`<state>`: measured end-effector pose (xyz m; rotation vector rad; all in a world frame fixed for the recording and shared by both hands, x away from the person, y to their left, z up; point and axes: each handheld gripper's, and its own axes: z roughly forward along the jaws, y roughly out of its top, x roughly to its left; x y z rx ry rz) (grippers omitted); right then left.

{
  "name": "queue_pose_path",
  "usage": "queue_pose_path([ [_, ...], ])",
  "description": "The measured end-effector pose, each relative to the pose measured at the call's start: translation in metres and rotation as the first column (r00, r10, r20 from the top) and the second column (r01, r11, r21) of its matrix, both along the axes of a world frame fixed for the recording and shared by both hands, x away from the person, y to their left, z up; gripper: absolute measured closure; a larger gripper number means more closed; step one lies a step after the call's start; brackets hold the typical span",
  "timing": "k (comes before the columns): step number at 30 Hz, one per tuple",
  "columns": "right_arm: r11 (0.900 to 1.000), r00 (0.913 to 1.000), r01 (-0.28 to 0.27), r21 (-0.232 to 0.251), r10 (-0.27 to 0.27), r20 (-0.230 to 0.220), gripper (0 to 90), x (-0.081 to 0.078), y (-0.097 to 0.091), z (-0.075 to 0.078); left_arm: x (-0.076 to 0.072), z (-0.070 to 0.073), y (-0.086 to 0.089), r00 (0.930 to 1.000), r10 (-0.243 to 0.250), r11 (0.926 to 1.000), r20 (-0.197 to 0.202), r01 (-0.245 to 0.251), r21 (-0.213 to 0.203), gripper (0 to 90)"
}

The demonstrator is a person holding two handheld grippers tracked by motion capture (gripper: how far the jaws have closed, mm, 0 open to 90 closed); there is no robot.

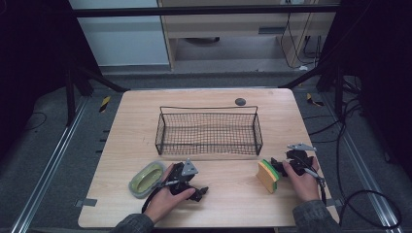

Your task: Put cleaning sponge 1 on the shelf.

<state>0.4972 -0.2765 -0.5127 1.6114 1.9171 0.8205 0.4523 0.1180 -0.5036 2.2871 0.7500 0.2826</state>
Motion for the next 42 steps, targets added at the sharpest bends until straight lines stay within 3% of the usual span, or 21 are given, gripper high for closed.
queue_pose_path([
  [2, 1.0, 1.0, -0.001, -0.002, 0.001, 0.003, 0.7, 0.0, 0.001, 0.0, -0.008, 0.005, -0.001, 0.9997, -0.019, 0.9998, 0.013, 0.019, 0.001, 3.8],
  [5, 1.0, 1.0, 0.006, 0.001, -0.006, 0.002, 0.6, 0.0, 0.001, 0.0, -0.017, 0.019, 0.003, 0.9969, -0.021, 0.9994, 0.077, 0.019, 0.028, 3.9],
  [11, 1.0, 1.0, 0.006, 0.001, -0.006, 0.003, 0.6, 0.0, 0.001, 0.0, -0.014, 0.043, 0.023, 0.9922, 0.043, 0.9979, 0.117, -0.037, -0.054, 4.7],
  [13, 1.0, 1.0, 0.005, -0.002, -0.005, 0.004, 0.6, 0.001, 0.002, 0.0, -0.011, 0.048, 0.029, 0.9905, 0.058, 0.997, 0.125, -0.051, -0.058, 5.3],
  [21, 1.0, 1.0, 0.004, -0.003, -0.004, 0.003, 0.8, 0.002, 0.005, 0.0, -0.011, 0.065, 0.048, 0.9846, 0.067, 0.9977, 0.161, -0.067, -0.002, 5.2],
  [22, 1.0, 1.0, 0.004, -0.001, -0.004, 0.002, 0.8, 0.001, 0.005, 0.0, -0.009, 0.074, 0.057, 0.9806, 0.088, 0.996, 0.175, -0.089, -0.004, 5.2],
  [23, 1.0, 1.0, 0.004, -0.001, -0.004, 0.002, 0.8, 0.001, 0.005, 0.0, -0.009, 0.074, 0.057, 0.9806, 0.088, 0.996, 0.175, -0.089, -0.004, 4.9],
  [24, 1.0, 1.0, 0.003, -0.005, -0.003, 0.005, 0.8, 0.001, 0.005, 0.0, -0.008, 0.081, 0.067, 0.9754, 0.11, 0.9938, 0.191, -0.11, -0.009, 3.2],
  [27, 1.0, 1.0, 0.004, -0.006, -0.004, 0.005, 0.8, 0.001, 0.005, 0.0, -0.005, 0.086, 0.075, 0.9713, 0.119, 0.9921, 0.206, -0.125, 0.016, 3.2],
  [28, 1.0, 1.0, 0.004, -0.002, -0.004, 0.004, 0.7, 0.001, 0.005, 0.0, -0.001, 0.092, 0.084, 0.9687, 0.131, 0.9882, 0.211, -0.144, 0.052, 3.8],
  [29, 1.0, 1.0, 0.004, -0.002, -0.004, 0.004, 0.7, 0.001, 0.005, 0.0, -0.001, 0.092, 0.084, 0.9687, 0.131, 0.9882, 0.211, -0.144, 0.052, 4.0],
  [30, 1.0, 1.0, 0.003, -0.006, -0.003, 0.005, 0.8, 0.001, 0.005, 0.0, 0.003, 0.1, 0.092, 0.9709, 0.126, 0.9855, 0.203, -0.146, 0.086, 4.0],
  [32, 1.0, 1.0, 0.004, -0.006, -0.004, 0.004, 0.7, 0.001, 0.005, 0.0, 0.009, 0.109, 0.101, 0.9781, 0.141, 0.9864, 0.153, -0.152, 0.063, 4.1],
  [33, 1.0, 1.0, 0.007, -0.001, -0.006, 0.003, 0.8, 0.0, 0.006, 0.0, 0.012, 0.113, 0.106, 0.9794, 0.146, 0.9848, 0.14, -0.157, 0.074, 4.1],
  [35, 1.0, 0.9999, 0.01, -0.001, -0.01, 0.003, 0.7, 0.0, 0.006, 0.0, 0.017, 0.122, 0.114, 0.9786, 0.152, 0.9778, 0.139, -0.169, 0.124, 5.2],
  [37, 1.0, 1.0, 0.009, 0.0, -0.009, 0.003, 0.7, 0.0, 0.006, 0.0, 0.019, 0.123, 0.116, 0.978, 0.16, 0.9751, 0.133, -0.178, 0.132, 5.8],
  [38, 1.0, 1.0, 0.007, -0.002, -0.007, 0.002, 0.8, 0.0, 0.006, 0.0, 0.022, 0.125, 0.12, 0.9788, 0.18, 0.9671, 0.098, -0.194, 0.165, 6.5],
  [40, 1.0, 1.0, 0.002, -0.004, -0.002, 0.001, 0.8, 0.0, 0.006, 0.0, 0.022, 0.125, 0.121, 0.9819, 0.173, 0.9547, 0.077, -0.187, 0.232, 7.7],
  [42, 1.0, 1.0, 0.0, -0.005, 0.0, 0.003, 0.8, 0.0, 0.006, 0.0, 0.024, 0.127, 0.123, 0.9836, 0.177, 0.9484, 0.037, -0.18, 0.261, 11.3],
])
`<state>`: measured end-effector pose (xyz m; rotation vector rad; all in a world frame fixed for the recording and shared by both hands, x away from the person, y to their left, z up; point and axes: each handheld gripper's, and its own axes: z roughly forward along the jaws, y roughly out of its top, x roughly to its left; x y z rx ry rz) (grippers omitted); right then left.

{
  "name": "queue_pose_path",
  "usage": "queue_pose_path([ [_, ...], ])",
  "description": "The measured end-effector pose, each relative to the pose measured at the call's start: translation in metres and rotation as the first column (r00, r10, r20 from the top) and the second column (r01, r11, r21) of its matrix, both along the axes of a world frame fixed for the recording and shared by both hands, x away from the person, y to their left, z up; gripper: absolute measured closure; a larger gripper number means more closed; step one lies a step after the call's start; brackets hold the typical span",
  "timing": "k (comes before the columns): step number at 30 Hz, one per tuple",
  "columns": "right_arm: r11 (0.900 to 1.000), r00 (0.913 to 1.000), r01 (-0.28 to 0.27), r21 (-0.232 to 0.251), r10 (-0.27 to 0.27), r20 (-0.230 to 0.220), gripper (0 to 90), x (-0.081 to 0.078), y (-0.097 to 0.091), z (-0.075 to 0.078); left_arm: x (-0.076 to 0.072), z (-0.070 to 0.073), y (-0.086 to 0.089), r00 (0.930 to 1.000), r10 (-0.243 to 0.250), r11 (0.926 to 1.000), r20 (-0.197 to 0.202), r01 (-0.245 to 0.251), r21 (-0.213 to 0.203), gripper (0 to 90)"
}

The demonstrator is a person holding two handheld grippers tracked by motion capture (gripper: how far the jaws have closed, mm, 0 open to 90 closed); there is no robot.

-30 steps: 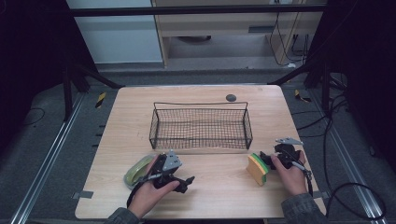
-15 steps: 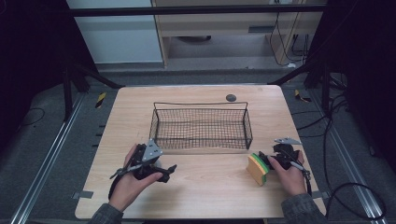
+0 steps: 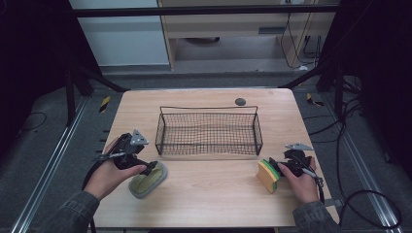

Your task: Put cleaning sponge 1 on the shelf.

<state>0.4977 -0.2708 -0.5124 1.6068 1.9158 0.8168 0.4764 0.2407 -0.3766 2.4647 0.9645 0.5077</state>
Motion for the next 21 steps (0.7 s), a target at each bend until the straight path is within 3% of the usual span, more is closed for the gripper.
queue_pose_path([
  [5, 1.0, 1.0, 0.001, 0.003, -0.001, 0.001, 0.8, -0.001, 0.001, 0.0, 0.006, 0.007, 0.007, 0.9974, 0.018, 0.9995, -0.07, -0.016, 0.027, 15.1],
  [8, 1.0, 1.0, -0.004, 0.002, 0.004, 0.002, 0.9, -0.001, 0.001, 0.0, 0.005, 0.008, 0.009, 0.9929, 0.014, 0.9997, -0.118, -0.011, 0.021, 16.3],
  [14, 1.0, 1.0, -0.005, 0.003, 0.005, 0.002, 0.9, -0.001, 0.001, 0.0, 0.001, 0.006, 0.011, 0.9905, 0.03, 0.9968, -0.134, -0.02, 0.077, 16.8],
  [21, 1.0, 1.0, -0.006, 0.005, 0.006, 0.0, 0.9, -0.002, 0.002, 0.0, -0.001, 0.0, 0.012, 0.985, 0.009, 0.9966, -0.172, 0.006, 0.082, 22.5],
])
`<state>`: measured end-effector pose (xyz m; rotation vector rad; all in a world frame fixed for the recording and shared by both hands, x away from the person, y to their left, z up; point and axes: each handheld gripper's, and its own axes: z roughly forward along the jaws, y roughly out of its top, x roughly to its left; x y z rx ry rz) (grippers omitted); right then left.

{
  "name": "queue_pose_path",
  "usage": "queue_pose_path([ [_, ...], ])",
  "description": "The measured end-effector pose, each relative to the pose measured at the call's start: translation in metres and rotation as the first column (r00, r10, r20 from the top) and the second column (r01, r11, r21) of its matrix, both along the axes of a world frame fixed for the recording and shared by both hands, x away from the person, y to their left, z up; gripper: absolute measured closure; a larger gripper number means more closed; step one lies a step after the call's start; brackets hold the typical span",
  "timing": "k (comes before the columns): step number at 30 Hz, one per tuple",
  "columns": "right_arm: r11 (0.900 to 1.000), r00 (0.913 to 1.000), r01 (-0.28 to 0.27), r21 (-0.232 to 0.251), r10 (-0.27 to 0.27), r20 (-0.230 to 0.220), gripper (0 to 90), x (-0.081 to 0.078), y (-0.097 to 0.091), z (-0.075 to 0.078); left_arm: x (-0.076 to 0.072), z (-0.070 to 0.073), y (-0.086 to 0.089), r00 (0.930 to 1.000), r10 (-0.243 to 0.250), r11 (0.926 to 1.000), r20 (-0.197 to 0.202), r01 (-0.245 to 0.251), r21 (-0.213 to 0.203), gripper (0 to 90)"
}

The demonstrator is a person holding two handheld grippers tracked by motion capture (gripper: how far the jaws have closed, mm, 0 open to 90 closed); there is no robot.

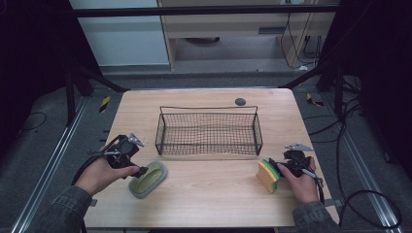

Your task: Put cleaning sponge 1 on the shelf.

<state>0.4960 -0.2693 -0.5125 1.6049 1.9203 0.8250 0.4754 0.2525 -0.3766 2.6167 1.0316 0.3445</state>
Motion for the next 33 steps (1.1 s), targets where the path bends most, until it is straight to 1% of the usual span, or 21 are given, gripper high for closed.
queue_pose_path([
  [1, 1.0, 1.0, -0.001, -0.001, 0.001, 0.0, 0.9, 0.0, 0.0, 0.0, 0.0, -0.001, 0.0, 1.0, -0.005, 1.0, -0.008, 0.005, 0.006, 22.8],
  [3, 1.0, 1.0, -0.001, 0.003, 0.001, -0.001, 0.9, 0.0, 0.001, 0.0, -0.001, -0.002, 0.0, 0.9999, -0.012, 0.9999, -0.011, 0.012, 0.01, 25.4],
  [4, 1.0, 1.0, -0.001, 0.004, 0.001, -0.001, 0.9, 0.0, 0.001, 0.0, -0.001, -0.003, -0.001, 0.9993, -0.027, 0.9994, -0.024, 0.028, 0.02, 27.5],
  [5, 1.0, 1.0, -0.001, 0.004, 0.001, -0.001, 0.9, 0.0, 0.001, 0.0, -0.001, -0.003, -0.001, 0.9993, -0.027, 0.9994, -0.024, 0.028, 0.02, 28.2],
  [7, 1.0, 1.0, -0.007, -0.004, 0.007, 0.002, 0.9, 0.0, 0.0, 0.0, -0.001, -0.006, -0.002, 0.9978, -0.042, 0.9985, -0.052, 0.043, 0.033, 27.9],
  [8, 1.0, 1.0, -0.007, -0.004, 0.007, 0.002, 0.9, 0.0, 0.0, 0.0, 0.0, -0.01, -0.003, 0.9959, -0.047, 0.9977, -0.078, 0.05, 0.045, 27.4],
  [9, 1.0, 1.0, -0.007, -0.004, 0.007, 0.002, 0.9, 0.0, 0.0, 0.0, 0.001, -0.011, -0.004, 0.9953, -0.051, 0.9972, -0.083, 0.055, 0.05, 27.2],
  [10, 1.0, 1.0, -0.008, -0.004, 0.008, 0.002, 0.9, -0.001, 0.001, 0.0, 0.001, -0.014, -0.005, 0.9944, -0.046, 0.9973, -0.095, 0.051, 0.052, 27.2],
  [11, 1.0, 1.0, -0.009, -0.004, 0.009, 0.002, 0.9, -0.001, 0.001, 0.0, 0.001, -0.014, -0.005, 0.9944, -0.046, 0.9973, -0.095, 0.051, 0.052, 26.3],
  [12, 0.9999, 0.9999, -0.011, -0.004, 0.011, 0.001, 0.9, -0.001, 0.001, 0.0, 0.001, -0.018, -0.007, 0.9924, -0.051, 0.9964, -0.112, 0.058, 0.061, 25.2],
  [13, 0.9999, 0.9999, -0.011, -0.003, 0.011, 0.001, 0.9, -0.001, 0.001, 0.0, 0.001, -0.02, -0.008, 0.9914, -0.055, 0.9958, -0.119, 0.063, 0.067, 24.6],
  [14, 0.9999, 0.9999, -0.011, -0.002, 0.011, 0.001, 0.9, -0.001, 0.001, 0.0, 0.001, -0.021, -0.009, 0.9908, -0.055, 0.9955, -0.124, 0.064, 0.069, 23.2],
  [16, 0.9999, 0.9999, -0.012, -0.004, 0.012, 0.001, 0.9, -0.001, 0.001, 0.0, 0.001, -0.025, -0.009, 0.9908, -0.047, 0.997, -0.127, 0.054, 0.055, 22.6],
  [19, 0.9999, 0.9999, -0.012, -0.004, 0.012, 0.001, 0.9, -0.001, 0.001, 0.0, 0.003, -0.029, -0.009, 0.9908, -0.031, 0.9974, -0.132, 0.04, 0.06, 23.1],
  [21, 0.9999, 0.9999, -0.012, -0.005, 0.012, 0.001, 0.9, -0.001, 0.001, 0.0, 0.006, -0.032, -0.008, 0.99, -0.028, 0.9972, -0.138, 0.037, 0.065, 26.6],
  [23, 0.9999, 0.9999, -0.014, -0.006, 0.014, 0.001, 0.9, -0.001, 0.001, 0.0, 0.008, -0.035, -0.008, 0.9899, -0.023, 0.9976, -0.139, 0.032, 0.061, 34.0],
  [24, 0.9999, 0.9999, -0.014, -0.006, 0.014, 0.001, 0.9, -0.001, 0.001, 0.0, 0.008, -0.035, -0.008, 0.9899, -0.023, 0.9976, -0.139, 0.032, 0.061, 36.0],
  [25, 0.9999, 0.9999, -0.014, -0.004, 0.014, 0.0, 0.9, -0.001, 0.001, 0.0, 0.01, -0.038, -0.008, 0.9889, -0.023, 0.9981, -0.147, 0.031, 0.053, 38.6],
  [33, 0.9999, 0.9999, -0.016, -0.004, 0.016, 0.0, 0.9, -0.001, 0.001, 0.0, 0.014, -0.046, -0.009, 0.9841, -0.01, 0.9993, -0.177, 0.016, 0.033, 47.2],
])
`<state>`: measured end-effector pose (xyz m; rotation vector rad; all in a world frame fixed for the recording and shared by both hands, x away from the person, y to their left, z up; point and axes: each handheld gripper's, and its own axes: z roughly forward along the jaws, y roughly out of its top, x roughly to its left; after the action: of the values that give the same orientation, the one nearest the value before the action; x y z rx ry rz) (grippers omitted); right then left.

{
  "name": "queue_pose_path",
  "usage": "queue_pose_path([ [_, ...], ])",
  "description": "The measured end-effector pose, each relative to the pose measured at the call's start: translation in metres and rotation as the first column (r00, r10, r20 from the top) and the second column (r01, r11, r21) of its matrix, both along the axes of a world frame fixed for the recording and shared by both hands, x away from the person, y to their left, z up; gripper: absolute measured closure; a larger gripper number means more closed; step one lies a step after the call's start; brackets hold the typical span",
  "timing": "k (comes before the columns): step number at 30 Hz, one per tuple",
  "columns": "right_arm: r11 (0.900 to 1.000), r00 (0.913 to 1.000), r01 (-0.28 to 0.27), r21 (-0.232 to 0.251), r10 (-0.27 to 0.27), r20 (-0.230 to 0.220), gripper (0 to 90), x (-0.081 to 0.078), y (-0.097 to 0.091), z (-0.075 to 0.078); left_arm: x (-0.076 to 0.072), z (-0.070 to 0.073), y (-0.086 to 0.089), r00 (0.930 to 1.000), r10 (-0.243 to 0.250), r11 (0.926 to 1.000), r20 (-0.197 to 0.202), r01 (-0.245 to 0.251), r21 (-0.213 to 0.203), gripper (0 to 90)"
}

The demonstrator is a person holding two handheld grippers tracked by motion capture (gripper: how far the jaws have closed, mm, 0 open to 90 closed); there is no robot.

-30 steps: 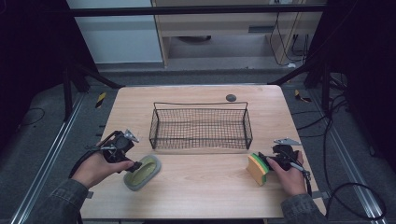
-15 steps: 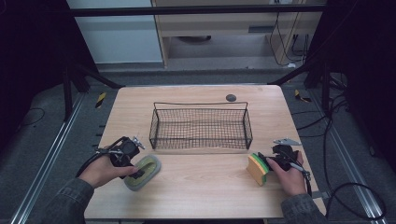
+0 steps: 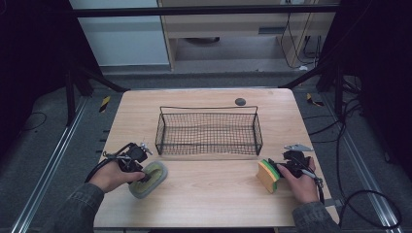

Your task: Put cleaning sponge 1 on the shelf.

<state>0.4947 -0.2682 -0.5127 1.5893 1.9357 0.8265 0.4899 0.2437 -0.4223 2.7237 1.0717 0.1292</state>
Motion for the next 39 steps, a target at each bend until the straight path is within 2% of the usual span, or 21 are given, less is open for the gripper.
queue_pose_path([
  [5, 1.0, 1.0, -0.002, 0.0, 0.002, 0.0, 0.9, 0.0, 0.0, 0.0, 0.003, -0.001, -0.001, 0.9999, 0.004, 1.0, -0.016, -0.004, -0.008, 55.2],
  [19, 1.0, 1.0, -0.004, 0.001, 0.004, 0.002, 0.9, 0.0, 0.0, 0.0, 0.005, -0.006, -0.001, 0.9995, 0.021, 0.9998, -0.025, -0.021, -0.005, 63.9],
  [22, 1.0, 1.0, -0.003, 0.001, 0.003, 0.001, 0.9, 0.0, 0.001, 0.0, 0.005, -0.007, -0.001, 0.9997, 0.011, 0.9999, -0.022, -0.011, -0.004, 70.0],
  [25, 1.0, 1.0, -0.003, 0.001, 0.003, 0.001, 0.9, 0.0, 0.0, 0.0, 0.003, -0.004, -0.002, 0.9999, -0.011, 0.9999, -0.008, 0.011, 0.006, 70.6],
  [28, 1.0, 1.0, -0.004, 0.002, 0.004, 0.002, 0.9, 0.001, 0.001, 0.0, -0.002, 0.006, -0.002, 0.9986, -0.037, 0.9993, 0.037, 0.038, -0.003, 70.7],
  [33, 1.0, 1.0, -0.004, 0.002, 0.004, 0.001, 0.9, 0.001, 0.001, 0.0, -0.012, 0.025, -0.002, 0.9872, -0.124, 0.9922, 0.1, 0.122, 0.025, 70.8],
  [35, 1.0, 1.0, -0.004, 0.003, 0.004, 0.001, 0.9, 0.001, 0.001, 0.0, -0.016, 0.032, -0.003, 0.9786, -0.156, 0.9876, 0.134, 0.153, 0.036, 70.9],
  [39, 1.0, 1.0, -0.005, 0.004, 0.005, 0.0, 0.9, 0.001, 0.001, 0.0, -0.022, 0.042, -0.005, 0.9656, -0.196, 0.98, 0.171, 0.186, 0.07, 70.9],
])
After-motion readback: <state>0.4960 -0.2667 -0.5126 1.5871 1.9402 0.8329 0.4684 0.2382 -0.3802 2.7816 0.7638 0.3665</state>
